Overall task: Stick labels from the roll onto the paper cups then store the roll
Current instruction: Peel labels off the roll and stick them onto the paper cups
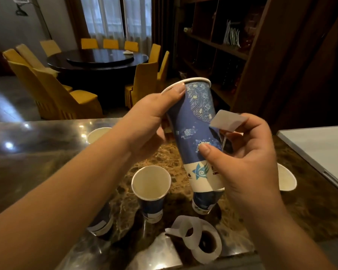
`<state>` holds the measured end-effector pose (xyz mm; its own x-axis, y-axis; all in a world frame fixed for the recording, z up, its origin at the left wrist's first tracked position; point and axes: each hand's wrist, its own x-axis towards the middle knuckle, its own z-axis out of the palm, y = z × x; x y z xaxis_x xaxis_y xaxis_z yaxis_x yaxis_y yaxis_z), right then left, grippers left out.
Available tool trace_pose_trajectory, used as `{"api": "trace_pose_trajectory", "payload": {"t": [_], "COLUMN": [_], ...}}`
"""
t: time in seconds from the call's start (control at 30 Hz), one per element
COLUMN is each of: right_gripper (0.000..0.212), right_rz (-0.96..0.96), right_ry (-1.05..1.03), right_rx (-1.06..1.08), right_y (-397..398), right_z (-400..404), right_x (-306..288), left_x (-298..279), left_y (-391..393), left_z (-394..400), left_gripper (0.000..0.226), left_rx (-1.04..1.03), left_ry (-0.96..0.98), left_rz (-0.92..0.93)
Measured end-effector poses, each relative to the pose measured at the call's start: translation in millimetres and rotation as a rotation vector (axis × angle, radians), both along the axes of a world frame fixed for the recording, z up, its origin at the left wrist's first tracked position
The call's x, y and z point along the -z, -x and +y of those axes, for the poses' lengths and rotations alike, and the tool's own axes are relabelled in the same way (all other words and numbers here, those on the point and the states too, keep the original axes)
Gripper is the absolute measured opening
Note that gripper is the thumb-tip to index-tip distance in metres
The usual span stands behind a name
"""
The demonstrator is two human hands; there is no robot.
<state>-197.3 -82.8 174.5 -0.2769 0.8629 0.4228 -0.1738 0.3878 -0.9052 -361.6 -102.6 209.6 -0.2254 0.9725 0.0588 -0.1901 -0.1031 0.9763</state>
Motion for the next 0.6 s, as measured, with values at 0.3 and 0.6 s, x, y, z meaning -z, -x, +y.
{"api": "trace_pose_trajectory", "payload": {"t": [0.3, 0.6], "right_gripper": [0.043, 0.02], "right_rz": [0.073, -0.136], "right_ry": [0.044, 0.087], "right_rx": [-0.106, -0.046], "right_y": [3, 6], "right_z": [-11, -17], "right_x": [6, 11], "left_x": [53, 70], "left_y": [-20, -20], "left_z": [-41, -52], "left_gripper": [0.052, 0.059], "left_rx": [0.038, 0.042], "left_ry": [0.027, 0.055], "left_rz": [-0.132, -0.154]}}
